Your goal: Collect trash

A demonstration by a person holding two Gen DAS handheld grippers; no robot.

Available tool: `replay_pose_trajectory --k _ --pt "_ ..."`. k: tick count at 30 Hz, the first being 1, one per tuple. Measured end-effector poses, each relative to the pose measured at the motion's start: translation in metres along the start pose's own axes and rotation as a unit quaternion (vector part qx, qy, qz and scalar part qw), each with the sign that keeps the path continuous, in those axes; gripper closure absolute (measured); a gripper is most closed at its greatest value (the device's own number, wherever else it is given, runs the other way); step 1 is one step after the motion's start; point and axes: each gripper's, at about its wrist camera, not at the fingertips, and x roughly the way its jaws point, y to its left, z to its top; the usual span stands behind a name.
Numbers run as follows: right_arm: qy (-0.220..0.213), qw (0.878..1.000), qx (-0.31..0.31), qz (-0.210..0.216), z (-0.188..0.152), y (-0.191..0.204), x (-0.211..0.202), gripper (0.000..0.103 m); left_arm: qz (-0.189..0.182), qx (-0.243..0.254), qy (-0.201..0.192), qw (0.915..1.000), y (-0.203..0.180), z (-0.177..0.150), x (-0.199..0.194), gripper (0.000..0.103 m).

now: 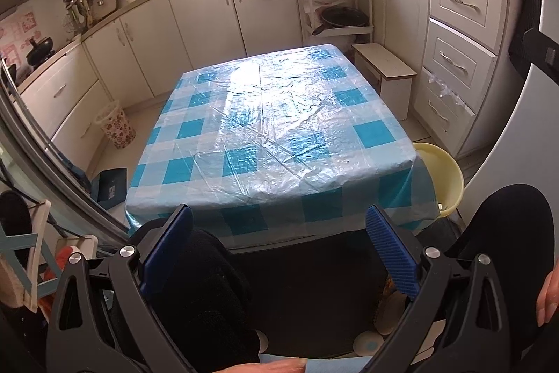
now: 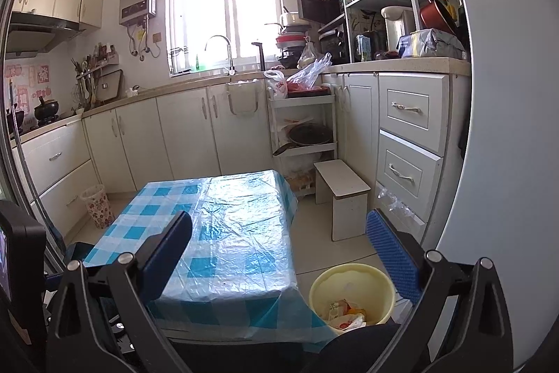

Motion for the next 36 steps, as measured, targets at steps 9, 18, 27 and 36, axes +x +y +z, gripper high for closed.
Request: replay_pose_trajectory --k 9,18,27,36 --pt "-0.003 1.000 -0.007 -0.003 -0.0018 0.0018 -0.0011 0.007 0.004 -0.003 -0.003 1.0000 0.0030 -0.0003 -0.0006 0.008" --pt "0.002 1.000 -0.012 -0.005 -0.0036 0.0035 0.0010 0.007 0.004 -0.005 -0.006 1.0000 0.0041 0.0003 -0.0043 0.008" --pt "0.004 1.000 -0.018 -0.006 -0.0024 0.0055 0.0025 0.007 0.013 -0.010 -0.003 0.9999 0.0074 0.0005 -0.0032 0.008" --pt "0.002 1.000 -0.023 -0.004 -0.0019 0.0092 -0.0001 0.007 0.019 -0.014 -0.005 0.9997 0.0097 -0.0001 -0.0043 0.008"
